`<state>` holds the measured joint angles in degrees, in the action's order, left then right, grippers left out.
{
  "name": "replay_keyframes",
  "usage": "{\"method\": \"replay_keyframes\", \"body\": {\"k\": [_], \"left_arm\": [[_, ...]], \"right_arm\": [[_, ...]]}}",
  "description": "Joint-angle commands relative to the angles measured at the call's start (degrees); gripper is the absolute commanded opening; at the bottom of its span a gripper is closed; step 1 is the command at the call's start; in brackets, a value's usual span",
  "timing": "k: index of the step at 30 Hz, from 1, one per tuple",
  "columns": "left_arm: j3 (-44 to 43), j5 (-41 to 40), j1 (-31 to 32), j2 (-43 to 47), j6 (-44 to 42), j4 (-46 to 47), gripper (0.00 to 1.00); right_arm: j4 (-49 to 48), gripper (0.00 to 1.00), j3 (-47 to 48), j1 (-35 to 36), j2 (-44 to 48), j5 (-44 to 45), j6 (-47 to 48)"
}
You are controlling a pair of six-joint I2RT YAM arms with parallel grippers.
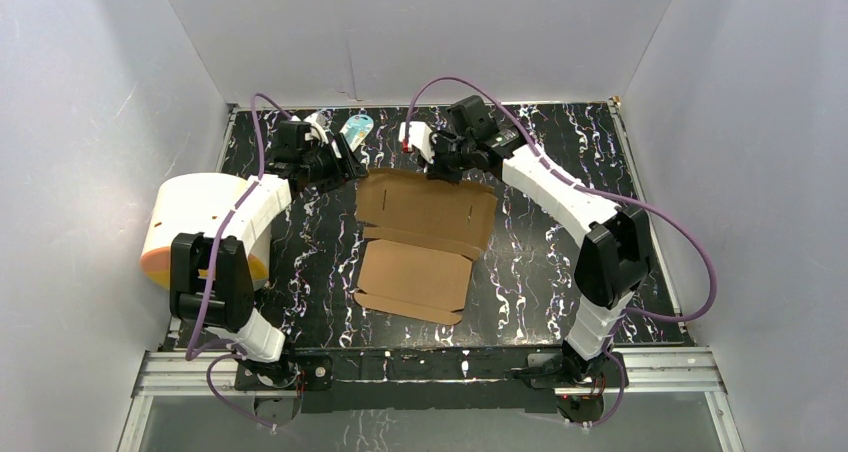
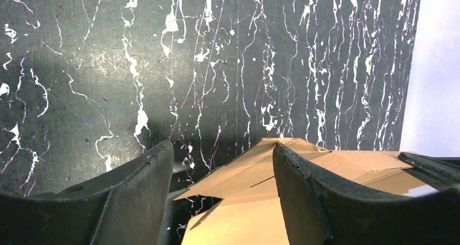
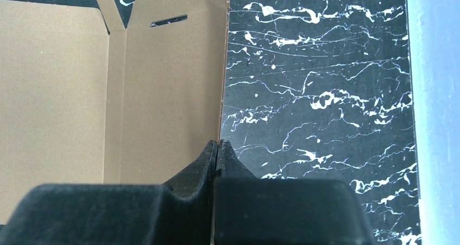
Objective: Fold the paper box
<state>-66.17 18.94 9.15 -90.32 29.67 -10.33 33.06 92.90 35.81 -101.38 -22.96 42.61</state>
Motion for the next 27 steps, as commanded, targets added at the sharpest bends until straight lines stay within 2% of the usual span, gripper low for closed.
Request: {"method": "replay_keyframes", "body": {"k": [1,6,12,17,27], "left_arm": [[-1.8,1.8,-0.3,3.7,1.3,1.2,0.65],[-0.9,3.1,-0.1,5.8,1.4,2.4,0.66],[-0.9,-0.8,-0.1,7.0,-0.9,1.1,0.67],[0.1,0.1,0.4,7.4,-1.7,0.8,0.66],[2.7,-4.0,5.0,7.9,-1.8,1.1,0.55]], "right_arm": [[-1.2,0.00,-0.3,1.8,3.1,2.9,4.1],[-1.7,0.00,0.2,3.4,2.7,5.2,5.8],[-2.0,0.00,0.8,4.8,2.2,8.3,7.2],[-4.8,0.00,-0.7,5.5,3.1,12.3,8.3],[-11.2,0.00,-5.2,8.6,4.5,18.6,12.1]]}}
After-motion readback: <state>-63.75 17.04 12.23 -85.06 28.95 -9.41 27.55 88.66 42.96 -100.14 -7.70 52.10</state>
